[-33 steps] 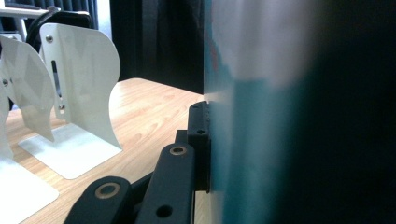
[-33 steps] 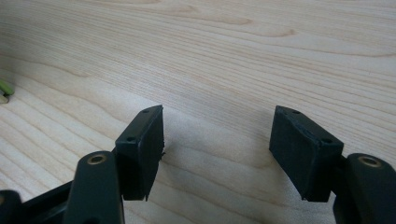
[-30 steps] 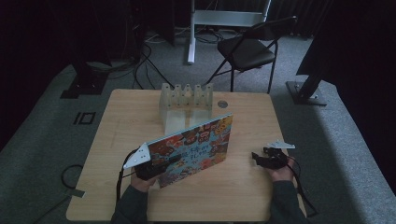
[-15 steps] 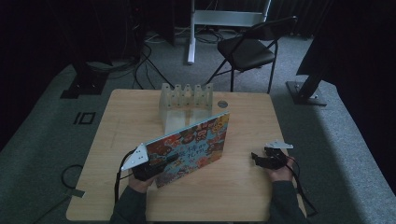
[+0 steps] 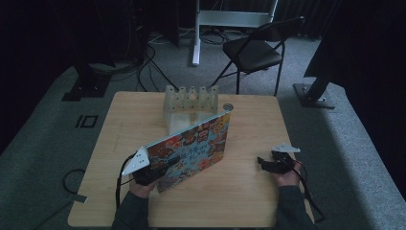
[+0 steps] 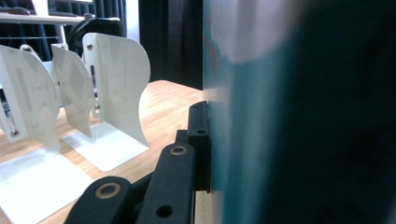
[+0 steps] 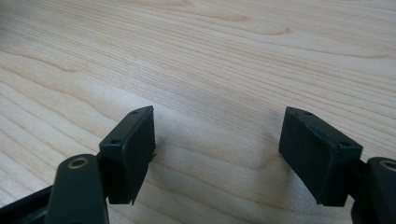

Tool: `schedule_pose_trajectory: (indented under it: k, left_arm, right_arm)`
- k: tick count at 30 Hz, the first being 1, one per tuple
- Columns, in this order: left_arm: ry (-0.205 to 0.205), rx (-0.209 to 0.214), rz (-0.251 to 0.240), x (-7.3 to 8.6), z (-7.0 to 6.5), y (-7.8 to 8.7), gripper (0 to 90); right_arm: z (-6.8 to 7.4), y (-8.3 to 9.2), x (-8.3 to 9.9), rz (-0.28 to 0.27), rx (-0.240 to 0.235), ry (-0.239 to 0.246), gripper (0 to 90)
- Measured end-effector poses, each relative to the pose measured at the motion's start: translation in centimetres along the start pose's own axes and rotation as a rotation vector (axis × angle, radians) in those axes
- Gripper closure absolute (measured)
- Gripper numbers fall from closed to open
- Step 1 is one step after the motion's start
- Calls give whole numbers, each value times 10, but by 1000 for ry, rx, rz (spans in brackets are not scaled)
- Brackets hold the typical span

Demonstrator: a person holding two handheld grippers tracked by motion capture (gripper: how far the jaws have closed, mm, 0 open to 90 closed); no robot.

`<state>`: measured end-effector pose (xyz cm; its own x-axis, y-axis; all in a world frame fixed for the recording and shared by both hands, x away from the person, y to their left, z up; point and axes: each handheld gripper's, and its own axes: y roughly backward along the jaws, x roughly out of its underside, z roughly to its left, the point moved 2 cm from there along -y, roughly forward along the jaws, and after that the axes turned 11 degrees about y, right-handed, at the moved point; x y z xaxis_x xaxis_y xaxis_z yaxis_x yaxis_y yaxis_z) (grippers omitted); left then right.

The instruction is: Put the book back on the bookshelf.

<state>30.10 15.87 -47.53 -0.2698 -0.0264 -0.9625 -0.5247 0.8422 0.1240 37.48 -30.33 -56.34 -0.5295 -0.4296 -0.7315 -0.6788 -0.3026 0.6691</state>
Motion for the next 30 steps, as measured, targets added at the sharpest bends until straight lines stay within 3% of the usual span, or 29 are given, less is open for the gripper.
schedule_pose_trajectory:
  k: [27, 30]
  left_arm:
    - [10, -67, -17, -1, 4, 16, 811]
    - [12, -89, -23, -2, 5, 20, 811]
  right_arm:
    - [0, -1, 0, 0, -2, 1, 257]
    - [0, -1, 0, -1, -2, 1, 256]
